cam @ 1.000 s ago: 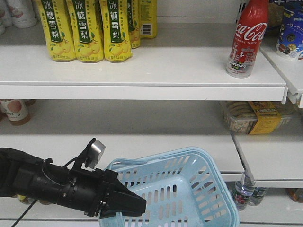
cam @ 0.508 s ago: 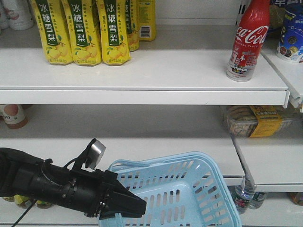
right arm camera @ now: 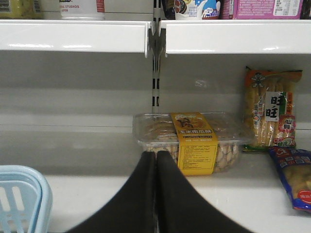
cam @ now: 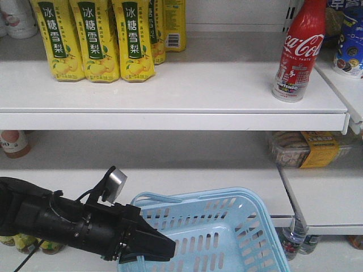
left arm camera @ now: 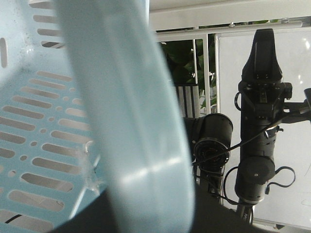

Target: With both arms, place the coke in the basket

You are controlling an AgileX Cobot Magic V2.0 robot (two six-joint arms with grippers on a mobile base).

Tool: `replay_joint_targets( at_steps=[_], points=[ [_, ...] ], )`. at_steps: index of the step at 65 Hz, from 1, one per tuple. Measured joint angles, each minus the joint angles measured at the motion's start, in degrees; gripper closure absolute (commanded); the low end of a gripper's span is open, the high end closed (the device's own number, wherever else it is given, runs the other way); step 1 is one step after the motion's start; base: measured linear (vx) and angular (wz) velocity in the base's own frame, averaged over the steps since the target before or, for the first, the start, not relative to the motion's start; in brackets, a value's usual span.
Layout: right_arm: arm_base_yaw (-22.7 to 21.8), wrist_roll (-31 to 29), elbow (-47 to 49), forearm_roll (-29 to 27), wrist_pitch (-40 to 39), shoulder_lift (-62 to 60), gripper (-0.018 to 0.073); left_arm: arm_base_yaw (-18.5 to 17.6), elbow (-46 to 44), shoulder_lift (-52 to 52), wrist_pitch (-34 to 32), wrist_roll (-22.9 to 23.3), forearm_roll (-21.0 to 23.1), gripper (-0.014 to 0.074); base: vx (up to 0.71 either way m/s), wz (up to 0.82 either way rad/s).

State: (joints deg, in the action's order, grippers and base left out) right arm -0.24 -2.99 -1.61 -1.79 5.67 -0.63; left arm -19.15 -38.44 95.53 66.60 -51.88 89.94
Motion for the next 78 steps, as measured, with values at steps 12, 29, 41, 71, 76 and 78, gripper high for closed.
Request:
replay_joint_targets(
  at_steps=[12,29,41,71,76,78],
  points=[
    [0.0,0.0,0.0,0.0,0.0,0.0,0.0569,0.0,0.0,0.0,0.2,0.0,-0.1,0.0603,0.02,0.00],
    [0.0,0.0,0.0,0.0,0.0,0.0,0.0569,0.0,0.0,0.0,0.2,0.0,-0.1,0.0603,0.02,0.00],
    [0.0,0.0,0.0,0.0,0.0,0.0,0.0569,0.0,0.0,0.0,0.3,0.0,-0.2,0.0603,0.02,0.00],
    [0.0,0.0,0.0,0.0,0.0,0.0,0.0569,0.0,0.0,0.0,0.3,0.0,-0.2,0.0603,0.00,0.01],
    [0.0,0.0,0.0,0.0,0.0,0.0,0.0569,0.0,0.0,0.0,0.3,0.0,-0.2,0.0603,0.00,0.00],
    [0.0,0.0,0.0,0.0,0.0,0.0,0.0569,0.0,0.0,0.0,0.3,0.0,-0.2,0.0603,0.00,0.00]
  ],
)
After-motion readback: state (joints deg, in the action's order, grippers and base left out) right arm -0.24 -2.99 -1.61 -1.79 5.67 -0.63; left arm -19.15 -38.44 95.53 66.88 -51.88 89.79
